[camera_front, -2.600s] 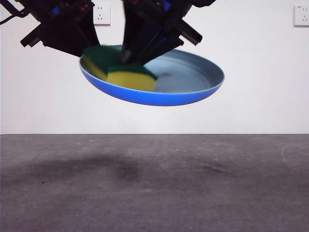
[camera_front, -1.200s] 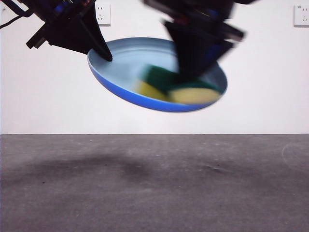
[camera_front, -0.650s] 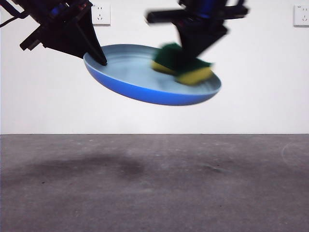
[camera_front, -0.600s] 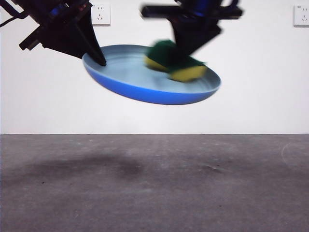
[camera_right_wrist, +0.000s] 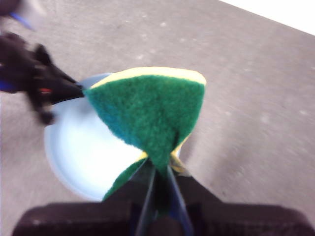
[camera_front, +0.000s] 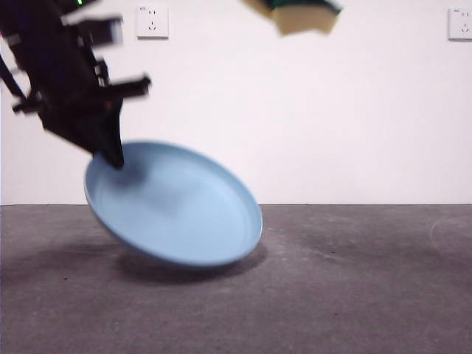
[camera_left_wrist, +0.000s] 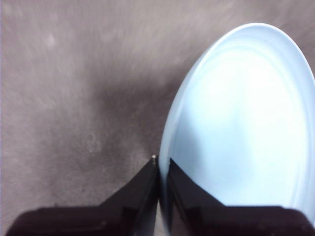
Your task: Pick up the plate,pick up the cloth,clean the plate with the cloth
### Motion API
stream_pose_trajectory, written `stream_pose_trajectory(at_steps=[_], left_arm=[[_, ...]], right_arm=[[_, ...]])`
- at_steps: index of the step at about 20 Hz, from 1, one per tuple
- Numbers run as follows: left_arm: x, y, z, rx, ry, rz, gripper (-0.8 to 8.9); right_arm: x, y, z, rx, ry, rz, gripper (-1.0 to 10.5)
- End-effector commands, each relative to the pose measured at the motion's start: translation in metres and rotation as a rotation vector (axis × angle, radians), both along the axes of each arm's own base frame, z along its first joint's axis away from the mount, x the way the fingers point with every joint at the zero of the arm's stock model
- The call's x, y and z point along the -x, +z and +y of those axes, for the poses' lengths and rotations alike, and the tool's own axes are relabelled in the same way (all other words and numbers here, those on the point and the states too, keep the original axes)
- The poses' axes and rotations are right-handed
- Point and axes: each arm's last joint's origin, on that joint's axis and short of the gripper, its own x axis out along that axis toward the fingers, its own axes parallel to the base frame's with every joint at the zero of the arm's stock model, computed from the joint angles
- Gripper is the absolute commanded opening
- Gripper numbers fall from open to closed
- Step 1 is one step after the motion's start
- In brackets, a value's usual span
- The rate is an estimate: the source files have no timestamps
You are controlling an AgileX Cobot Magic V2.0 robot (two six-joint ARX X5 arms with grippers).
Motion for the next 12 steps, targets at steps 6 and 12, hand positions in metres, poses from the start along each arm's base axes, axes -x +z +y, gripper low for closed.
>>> stream_pose_trajectory(at_steps=[6, 12], left_arm=[[-0.036, -0.063, 0.001, -0.053, 0.038, 0.094, 0.17], [-0.037, -0.054, -0.001, -0.015, 0.041, 0.044, 3.15]], right_arm=[[0.044, 0.035, -0.047, -0.130, -0.007, -0.111, -0.2], [0.046, 0.036, -0.054, -0.129, -0.030, -0.113, -0.2]])
